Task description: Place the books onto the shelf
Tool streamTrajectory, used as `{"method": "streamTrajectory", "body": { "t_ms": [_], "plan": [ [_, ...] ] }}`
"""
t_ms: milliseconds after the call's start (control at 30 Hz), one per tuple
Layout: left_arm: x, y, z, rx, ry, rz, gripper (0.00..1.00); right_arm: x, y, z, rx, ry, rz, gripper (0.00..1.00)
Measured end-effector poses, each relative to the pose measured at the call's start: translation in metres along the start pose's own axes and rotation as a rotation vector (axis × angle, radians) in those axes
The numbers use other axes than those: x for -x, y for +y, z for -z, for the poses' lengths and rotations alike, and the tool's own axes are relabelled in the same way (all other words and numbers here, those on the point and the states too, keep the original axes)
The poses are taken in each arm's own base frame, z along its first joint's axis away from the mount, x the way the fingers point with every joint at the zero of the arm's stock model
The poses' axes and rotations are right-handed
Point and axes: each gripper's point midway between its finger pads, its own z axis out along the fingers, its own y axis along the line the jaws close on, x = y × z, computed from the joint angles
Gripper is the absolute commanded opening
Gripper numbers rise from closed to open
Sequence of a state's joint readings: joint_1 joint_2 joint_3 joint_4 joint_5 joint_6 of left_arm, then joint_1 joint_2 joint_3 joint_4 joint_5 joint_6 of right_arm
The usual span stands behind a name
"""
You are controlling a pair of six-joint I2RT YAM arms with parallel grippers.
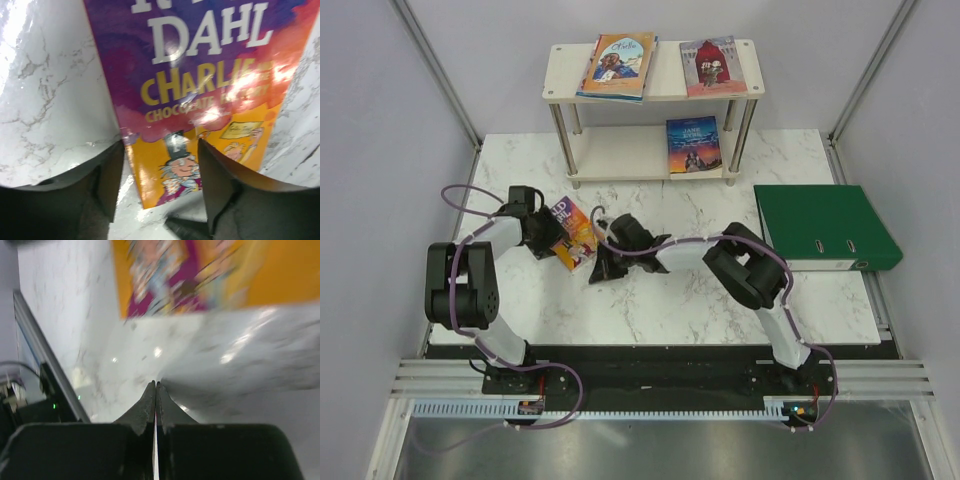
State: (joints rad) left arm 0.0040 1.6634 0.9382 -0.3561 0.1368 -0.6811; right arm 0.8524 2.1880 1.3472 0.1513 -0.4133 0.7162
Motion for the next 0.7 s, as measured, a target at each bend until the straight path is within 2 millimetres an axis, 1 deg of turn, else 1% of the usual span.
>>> {"method": "streamTrajectory", "body": {
  "t_ms": [33, 100, 133, 167, 200, 267, 367, 400, 533, 600, 633, 700],
  "plan": [
    [-0.001, 0.001, 0.000, 0.002, 0.001, -0.005, 0.35, -0.011, 0.008, -0.002, 0.012, 0.024, 0.013, 0.14],
    [-0.003, 0.003, -0.001, 0.007, 0.008, -0.011, 0.04, -0.041, 0.025, -0.002, 0.031, 0.094, 0.046, 0.27],
    [-0.006, 0.006, -0.001, 0.012, 0.017, -0.020, 0.02, -0.052, 0.031, 0.001, 0.036, 0.122, 0.056, 0.40],
    [-0.006, 0.004, 0.000, 0.004, 0.019, -0.024, 0.02, -0.058, 0.033, 0.005, 0.033, 0.136, 0.065, 0.44],
    [-0.004, 0.003, 0.000, -0.001, 0.012, -0.027, 0.02, -0.059, 0.033, 0.009, 0.025, 0.134, 0.066, 0.46],
    [-0.004, 0.003, 0.000, -0.003, 0.009, -0.031, 0.02, -0.047, 0.026, 0.021, -0.007, 0.100, 0.077, 0.50],
    [-0.004, 0.003, 0.000, -0.003, 0.011, -0.036, 0.02, -0.015, 0.002, 0.039, -0.079, 0.019, 0.056, 0.53],
    [-0.004, 0.003, 0.000, -0.004, 0.011, -0.038, 0.02, 0.001, -0.011, 0.046, -0.111, -0.022, 0.047, 0.54],
    [-0.004, 0.001, -0.001, -0.015, 0.021, -0.045, 0.02, 0.047, -0.052, 0.065, -0.204, -0.124, 0.020, 0.55],
    [-0.004, -0.001, -0.002, -0.022, 0.026, -0.047, 0.02, 0.070, -0.064, 0.070, -0.230, -0.163, 0.020, 0.55],
    [-0.005, -0.002, -0.003, -0.026, 0.028, -0.050, 0.02, 0.083, -0.066, 0.069, -0.233, -0.185, 0.027, 0.55],
    [-0.005, -0.003, -0.004, -0.035, 0.033, -0.054, 0.02, 0.101, -0.068, 0.063, -0.232, -0.210, 0.040, 0.56]
  ]
}}
